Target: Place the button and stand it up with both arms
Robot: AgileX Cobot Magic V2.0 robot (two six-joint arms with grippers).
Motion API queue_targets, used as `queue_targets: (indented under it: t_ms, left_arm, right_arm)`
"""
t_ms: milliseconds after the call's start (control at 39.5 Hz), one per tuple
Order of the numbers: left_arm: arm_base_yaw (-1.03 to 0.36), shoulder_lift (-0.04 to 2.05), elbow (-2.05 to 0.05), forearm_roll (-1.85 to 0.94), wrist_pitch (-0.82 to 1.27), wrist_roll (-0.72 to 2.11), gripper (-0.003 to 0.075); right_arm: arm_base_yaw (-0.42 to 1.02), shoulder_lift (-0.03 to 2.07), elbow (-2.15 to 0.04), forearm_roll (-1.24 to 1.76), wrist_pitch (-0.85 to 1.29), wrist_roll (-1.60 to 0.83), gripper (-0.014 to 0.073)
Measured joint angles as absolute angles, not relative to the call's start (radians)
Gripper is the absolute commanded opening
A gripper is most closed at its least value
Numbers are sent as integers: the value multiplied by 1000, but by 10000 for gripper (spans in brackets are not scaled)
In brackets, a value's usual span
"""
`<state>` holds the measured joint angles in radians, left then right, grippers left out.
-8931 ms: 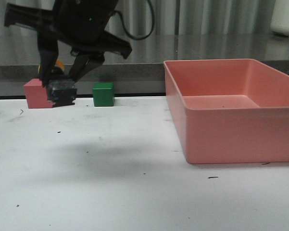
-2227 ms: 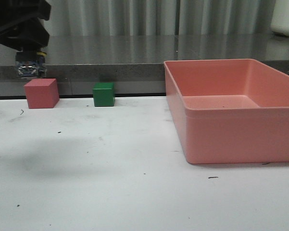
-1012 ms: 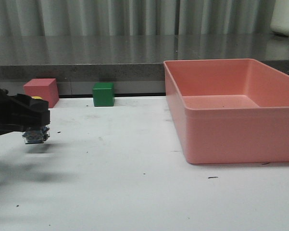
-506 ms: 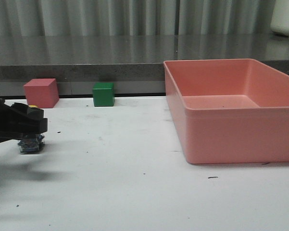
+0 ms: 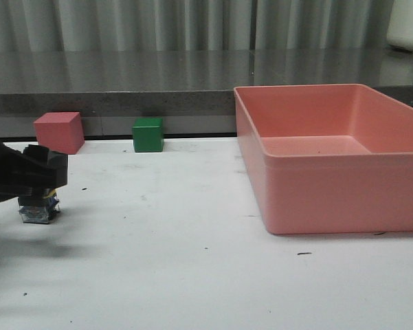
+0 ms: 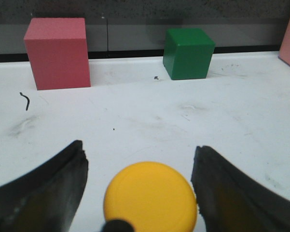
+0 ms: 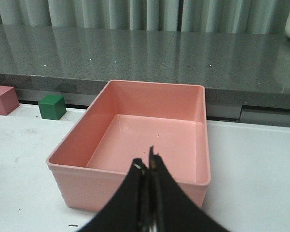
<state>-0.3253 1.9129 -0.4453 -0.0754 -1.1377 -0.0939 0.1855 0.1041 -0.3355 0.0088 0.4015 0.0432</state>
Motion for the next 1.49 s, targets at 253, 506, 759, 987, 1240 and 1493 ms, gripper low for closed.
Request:
queue_targets:
  t_ms: [253,506,759,987,1240,1493]
  left_arm:
    - [-325,1796,-444,-75,-1135,-94,463]
    - [-325,1556,-470,-75,-952,-92,455]
    - [-325,1254,-560,-75,-508,-90,207]
    - [-321,1005,-562,-75,-222,-90,-20]
    - [-320,778,-562,0,81,-88,-20]
    - [-320,538,-562,60,290,-88,-20]
  right_arm:
    - [186,104,-335,9,401,43,-70]
    - [186,104,-335,9,401,43,-70]
    - [186,104,-335,9,401,43,-70]
    - [186,104,-335,9,401,43,-70]
    - [186,104,-335,9,401,43,-70]
    - [186,104,-335,9,401,43,-70]
